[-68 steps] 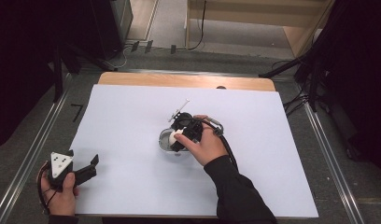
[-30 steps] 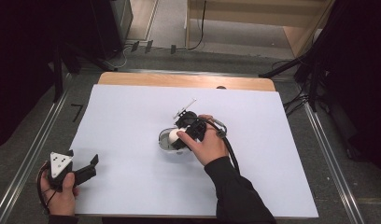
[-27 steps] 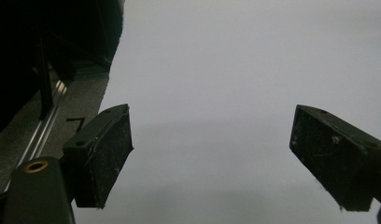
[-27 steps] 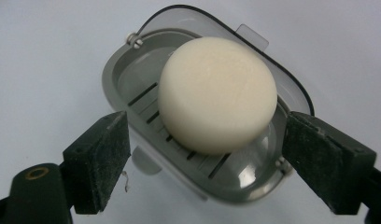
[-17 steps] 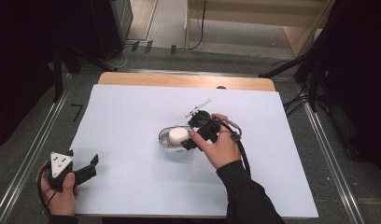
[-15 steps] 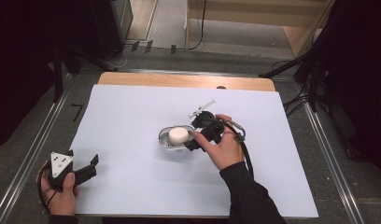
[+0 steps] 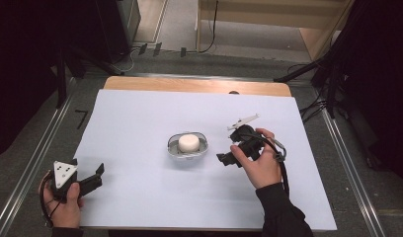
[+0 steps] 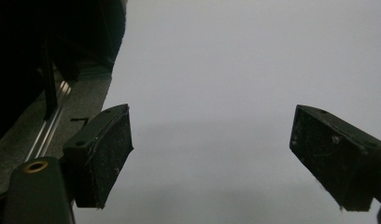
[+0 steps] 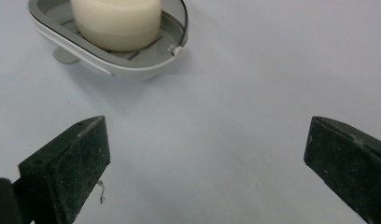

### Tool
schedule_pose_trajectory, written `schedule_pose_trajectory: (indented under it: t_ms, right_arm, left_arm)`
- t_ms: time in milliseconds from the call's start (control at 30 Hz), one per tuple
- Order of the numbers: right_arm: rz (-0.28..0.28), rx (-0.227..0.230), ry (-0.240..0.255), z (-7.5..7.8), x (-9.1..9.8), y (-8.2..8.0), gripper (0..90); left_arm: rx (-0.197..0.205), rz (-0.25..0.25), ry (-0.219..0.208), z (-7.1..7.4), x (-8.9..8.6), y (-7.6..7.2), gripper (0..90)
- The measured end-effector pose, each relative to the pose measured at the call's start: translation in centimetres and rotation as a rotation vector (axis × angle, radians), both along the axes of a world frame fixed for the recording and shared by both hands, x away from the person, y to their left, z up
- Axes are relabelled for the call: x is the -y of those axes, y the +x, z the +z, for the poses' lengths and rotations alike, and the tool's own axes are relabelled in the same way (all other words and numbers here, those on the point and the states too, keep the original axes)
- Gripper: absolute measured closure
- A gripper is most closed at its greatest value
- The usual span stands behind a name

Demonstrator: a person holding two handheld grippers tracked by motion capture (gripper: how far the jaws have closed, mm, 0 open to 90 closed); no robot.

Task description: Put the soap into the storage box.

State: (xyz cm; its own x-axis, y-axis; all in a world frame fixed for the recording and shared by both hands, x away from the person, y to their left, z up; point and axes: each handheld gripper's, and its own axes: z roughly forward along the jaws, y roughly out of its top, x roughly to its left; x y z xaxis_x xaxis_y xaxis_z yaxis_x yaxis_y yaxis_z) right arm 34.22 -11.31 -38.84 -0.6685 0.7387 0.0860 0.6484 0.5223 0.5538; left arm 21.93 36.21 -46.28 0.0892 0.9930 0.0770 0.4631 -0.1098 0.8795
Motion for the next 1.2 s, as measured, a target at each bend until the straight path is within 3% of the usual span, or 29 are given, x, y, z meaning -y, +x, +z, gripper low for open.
schedule_pose_trajectory:
  t_ms: [367, 633, 1200]
  right_arm:
    - [-0.071, -0.003, 0.038, -2.3, 3.1, -1.0, 0.7]
    - [-0.102, 0.029, 0.065, -3.6, 5.1, -2.1, 0.6]
    - [-0.225, 0.062, 0.095, -6.4, 11.9, -4.3, 0.7]
  left_arm:
    - [0.000, 0.001, -0.001, 0.0, 0.0, 0.0, 13.7]
    - [0.003, 0.001, -0.002, 0.0, 0.0, 0.0, 13.7]
    - [0.003, 0.002, -0.001, 0.0, 0.0, 0.0, 13.7]
